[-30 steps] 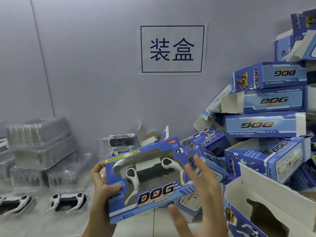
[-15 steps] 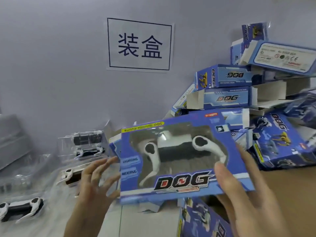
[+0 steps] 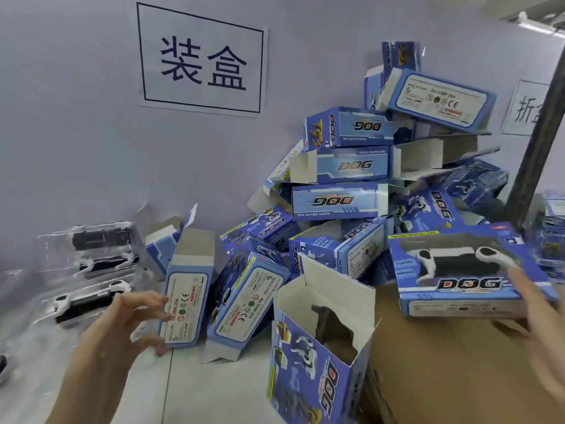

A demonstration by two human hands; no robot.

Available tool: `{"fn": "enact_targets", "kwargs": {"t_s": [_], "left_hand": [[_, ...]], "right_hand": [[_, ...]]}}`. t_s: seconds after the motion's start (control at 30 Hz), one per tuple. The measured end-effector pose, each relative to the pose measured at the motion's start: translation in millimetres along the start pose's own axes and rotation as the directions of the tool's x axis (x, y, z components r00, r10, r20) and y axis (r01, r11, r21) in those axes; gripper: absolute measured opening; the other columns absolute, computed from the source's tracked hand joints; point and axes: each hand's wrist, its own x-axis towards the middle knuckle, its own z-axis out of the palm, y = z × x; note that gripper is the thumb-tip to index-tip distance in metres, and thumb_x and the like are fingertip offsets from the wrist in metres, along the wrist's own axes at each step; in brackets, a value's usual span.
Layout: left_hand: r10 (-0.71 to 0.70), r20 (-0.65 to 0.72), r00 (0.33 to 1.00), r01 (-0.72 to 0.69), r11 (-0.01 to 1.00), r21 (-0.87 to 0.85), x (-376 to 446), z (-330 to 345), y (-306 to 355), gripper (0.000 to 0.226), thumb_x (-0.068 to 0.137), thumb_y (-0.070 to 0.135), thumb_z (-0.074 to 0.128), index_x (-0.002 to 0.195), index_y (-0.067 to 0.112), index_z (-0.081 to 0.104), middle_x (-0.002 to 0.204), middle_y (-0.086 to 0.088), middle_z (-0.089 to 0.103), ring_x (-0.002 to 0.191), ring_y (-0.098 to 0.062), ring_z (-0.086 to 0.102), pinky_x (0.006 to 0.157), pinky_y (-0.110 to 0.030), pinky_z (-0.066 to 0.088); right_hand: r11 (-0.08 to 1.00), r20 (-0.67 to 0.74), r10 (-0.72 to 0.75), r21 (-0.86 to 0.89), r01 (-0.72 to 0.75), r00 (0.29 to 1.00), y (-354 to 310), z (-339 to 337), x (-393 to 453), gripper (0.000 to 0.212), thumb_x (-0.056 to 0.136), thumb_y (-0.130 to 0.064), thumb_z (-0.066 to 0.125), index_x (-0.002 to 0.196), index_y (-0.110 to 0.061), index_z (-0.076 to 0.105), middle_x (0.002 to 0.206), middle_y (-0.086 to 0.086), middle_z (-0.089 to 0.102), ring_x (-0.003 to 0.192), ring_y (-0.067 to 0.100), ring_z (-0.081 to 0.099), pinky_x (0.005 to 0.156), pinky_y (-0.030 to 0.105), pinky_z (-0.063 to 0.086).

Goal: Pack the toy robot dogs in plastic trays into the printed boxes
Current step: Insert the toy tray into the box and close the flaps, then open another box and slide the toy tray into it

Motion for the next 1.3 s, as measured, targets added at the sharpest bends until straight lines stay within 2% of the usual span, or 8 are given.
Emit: {"fn": "enact_targets", "kwargs": {"t_s": [0.17,0.3,0.43,0.57,0.73,0.87,1.0,1.3], "left_hand": [[-0.077,-0.031,0.997,0.071,0.986,-0.152,-2.8,17.5,12.2,0.048,0.102,0.03,0.034,0.091,-0.011,0.056,0.105,-0.023,0.064,0.078,-0.021,0.067,0.044,-0.025,0.049],[-0.099,-0.008,0.995,0.095,0.978,-0.186,0.8,12.6,8.4,0.048,0.108,0.022,0.028,0.088,-0.011,0.056,0.099,-0.023,0.065,0.075,-0.019,0.069,0.042,-0.025,0.049],[-0.095,0.013,0.995,0.096,0.98,-0.172,7.3,4.7,5.0,0.043,0.09,0.028,0.042,0.082,-0.01,0.06,0.096,-0.023,0.069,0.08,-0.026,0.072,0.041,-0.029,0.051],[-0.067,0.055,0.996,0.071,0.994,-0.079,6.6,3.1,-8.2,0.038,0.094,0.017,0.042,0.08,0.002,0.074,0.107,-0.027,0.066,0.097,-0.036,0.064,0.047,-0.033,0.052],[-0.209,0.167,0.964,0.166,0.957,0.239,4.5,14.0,-12.9,0.023,0.101,0.03,0.066,0.098,0.008,0.074,0.123,-0.02,0.068,0.078,-0.019,0.072,0.057,-0.029,0.059],[-0.1,0.219,0.971,0.049,0.973,0.226,-21.3,19.1,-10.0,0.045,0.077,0.053,0.079,0.115,0.031,0.068,0.121,0.0,0.068,0.104,-0.024,0.067,0.072,-0.039,0.061],[-0.088,0.263,0.961,-0.023,0.92,0.392,-15.9,21.8,-21.5,0.064,0.077,0.062,0.078,0.135,0.052,0.05,0.14,0.014,0.059,0.129,-0.011,0.059,0.099,-0.034,0.054],[-0.201,0.378,0.904,0.154,0.976,0.151,-18.0,20.4,-26.3,0.072,0.075,0.068,0.083,0.136,0.069,0.045,0.142,0.031,0.058,0.132,-0.002,0.058,0.1,-0.023,0.054]], "right_hand": [[0.953,-0.162,-0.173,-0.278,0.124,0.971,-25.2,11.5,-32.9,0.116,0.055,-0.103,0.058,0.154,-0.049,0.032,0.16,-0.007,0.044,0.14,0.028,0.051,0.112,0.056,0.042],[0.717,-0.086,-0.668,-0.336,0.61,0.739,-45.4,40.1,-105.4,0.066,0.092,-0.06,0.059,0.151,-0.033,0.045,0.159,-0.009,0.045,0.138,0.019,0.051,0.116,0.034,0.04],[0.639,0.183,-0.726,-0.177,0.748,0.663,-58.1,82.3,-186.0,0.05,0.093,-0.046,0.059,0.142,-0.037,0.055,0.14,-0.011,0.062,0.114,0.012,0.064,0.091,0.016,0.048],[0.783,0.525,-0.489,-0.088,0.616,0.697,-51.1,112.5,-206.7,0.084,0.078,-0.057,0.075,0.152,-0.043,0.038,0.14,-0.034,0.049,0.129,-0.013,0.047,0.102,0.014,0.039],[0.865,0.518,-0.473,0.119,0.488,0.712,-36.5,145.6,-200.3,0.098,0.078,-0.01,0.085,0.155,-0.038,0.03,0.116,-0.026,0.066,0.099,-0.006,0.065,0.093,0.014,0.049],[0.873,0.539,-0.486,0.264,0.409,0.688,-22.6,166.6,-208.8,0.103,0.071,-0.023,0.087,0.155,-0.048,0.031,0.119,-0.007,0.07,0.11,0.016,0.07,0.094,0.029,0.057],[0.898,0.611,-0.434,0.352,0.264,0.662,-19.4,181.6,-213.6,0.103,0.068,-0.026,0.093,0.15,-0.055,0.036,0.121,0.003,0.071,0.108,0.021,0.072,0.083,0.021,0.059],[0.932,0.777,-0.354,0.339,0.128,0.521,-16.2,203.4,-199.3,0.09,0.073,-0.043,0.084,0.145,-0.063,0.033,0.127,-0.011,0.072,0.119,0.009,0.068,0.091,0.014,0.052]]}}
